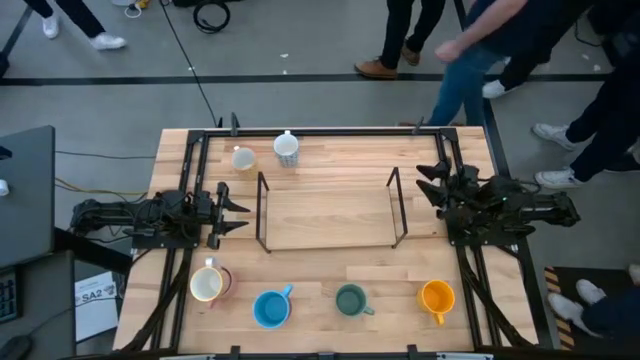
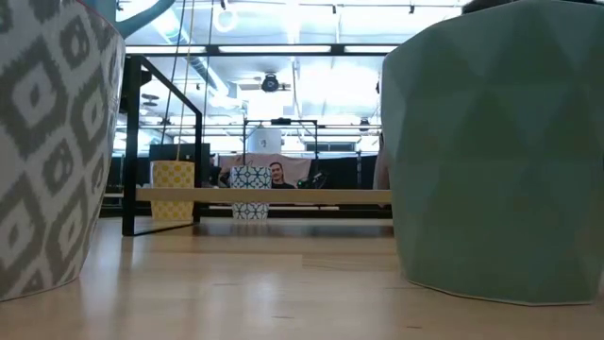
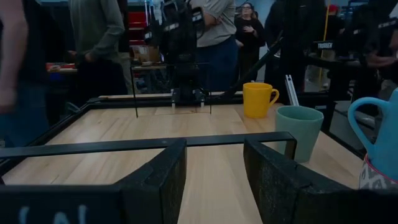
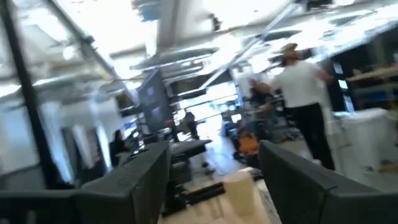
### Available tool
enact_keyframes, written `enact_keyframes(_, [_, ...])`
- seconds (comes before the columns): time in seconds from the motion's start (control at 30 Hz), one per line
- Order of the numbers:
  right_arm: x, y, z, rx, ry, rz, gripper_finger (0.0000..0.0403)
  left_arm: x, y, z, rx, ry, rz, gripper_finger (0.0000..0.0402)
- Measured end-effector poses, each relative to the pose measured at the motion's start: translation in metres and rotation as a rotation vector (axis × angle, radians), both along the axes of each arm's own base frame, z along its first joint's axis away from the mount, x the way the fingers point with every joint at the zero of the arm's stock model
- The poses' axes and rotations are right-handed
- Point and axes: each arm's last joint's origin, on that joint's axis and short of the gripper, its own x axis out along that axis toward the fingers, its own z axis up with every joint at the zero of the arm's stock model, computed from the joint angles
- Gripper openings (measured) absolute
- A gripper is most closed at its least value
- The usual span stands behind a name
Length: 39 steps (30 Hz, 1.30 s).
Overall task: Place coffee mugs
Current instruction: Put the yellow mug on the shelf
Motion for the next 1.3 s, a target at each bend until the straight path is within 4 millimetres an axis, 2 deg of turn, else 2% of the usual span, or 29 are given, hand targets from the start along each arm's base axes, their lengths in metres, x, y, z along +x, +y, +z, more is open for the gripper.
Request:
enact_keyframes(0.13, [-0.003,0.002,0.031,-0.027,0.083,0.072,0.0252,0.0,0.0,0.0,0.0,0.0,0.0,0.0167])
enact_keyframes(0.33, [0.0,0.007,0.079,0.014,0.314,0.17,0.025,0.0,0.0,0.0,-0.002,0.0,0.0,0.0167])
enact_keyframes(0.5, [0.011,0.014,0.115,0.122,0.472,0.273,0.025,0.0,0.0,0.0,-0.001,0.0,0.0,0.0167])
enact_keyframes(0.67, [0.025,0.022,0.139,0.229,0.626,0.323,0.025,0.0,0.0,0.0,-0.001,0.0,0.0,0.0167])
enact_keyframes(0.8, [0.036,0.033,0.15,0.297,0.739,0.401,0.025,0.0,0.0,0.0,-0.001,0.0,0.0,0.0167])
enact_keyframes(0.97, [0.05,0.052,0.154,0.357,0.873,0.482,0.025,0.0,0.0,0.0,-0.047,0.001,-0.003,0.0167])
enact_keyframes(1.1, [0.057,0.07,0.149,0.42,0.997,0.525,0.025,0.0,0.0,0.0,-0.084,0.003,-0.004,0.0167])
enact_keyframes(1.3, [0.058,0.103,0.13,0.536,1.218,0.547,0.025,0.0,0.0,0.0,-0.096,0.003,-0.005,0.0167])
